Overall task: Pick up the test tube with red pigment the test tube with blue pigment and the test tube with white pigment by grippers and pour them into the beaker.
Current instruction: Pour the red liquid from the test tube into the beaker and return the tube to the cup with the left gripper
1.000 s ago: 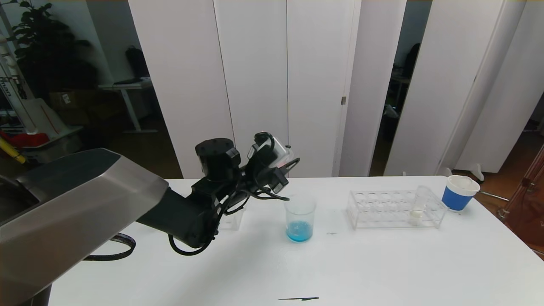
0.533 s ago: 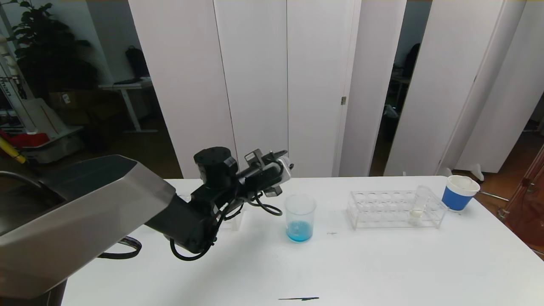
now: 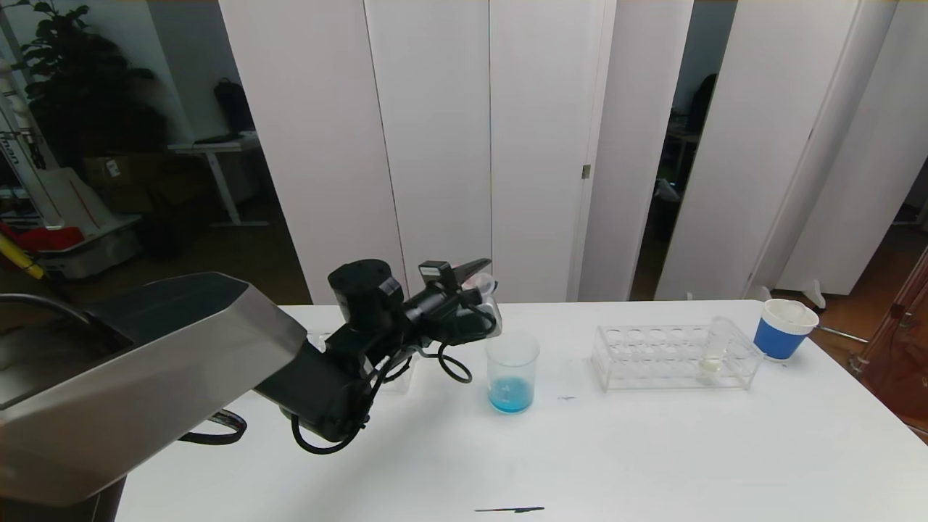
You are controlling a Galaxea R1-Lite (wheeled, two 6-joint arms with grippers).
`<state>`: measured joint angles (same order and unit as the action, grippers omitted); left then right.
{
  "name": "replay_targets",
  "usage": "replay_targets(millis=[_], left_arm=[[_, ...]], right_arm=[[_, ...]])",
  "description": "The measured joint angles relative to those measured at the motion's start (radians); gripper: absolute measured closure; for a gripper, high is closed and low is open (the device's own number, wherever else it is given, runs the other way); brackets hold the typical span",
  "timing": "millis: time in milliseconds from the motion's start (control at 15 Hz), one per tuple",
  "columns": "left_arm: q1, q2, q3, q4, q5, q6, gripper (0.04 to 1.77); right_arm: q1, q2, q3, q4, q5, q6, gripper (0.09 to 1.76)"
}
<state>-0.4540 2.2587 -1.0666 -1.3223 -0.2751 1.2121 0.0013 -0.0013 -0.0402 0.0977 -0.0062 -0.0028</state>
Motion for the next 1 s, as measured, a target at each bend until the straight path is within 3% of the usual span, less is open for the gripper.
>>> replay_targets(millis=[267,733,1000], left_arm=[[-0.003,0.013,0.006,-0.007,0.007,0.098,1.21],[-0.018,0.027,0.007,-0.046,-0.005,0.109,1.21],[-0.018,0.038,-0.015,-0.051,-0.088,0.112,1.21]], right_arm=[[0.000,0.000,0.000,0.000,0.000,0.000,0.10],[0.000,0.000,0.000,0.000,0.000,0.000,0.10],[0.000,0.000,0.000,0.000,0.000,0.000,0.10]])
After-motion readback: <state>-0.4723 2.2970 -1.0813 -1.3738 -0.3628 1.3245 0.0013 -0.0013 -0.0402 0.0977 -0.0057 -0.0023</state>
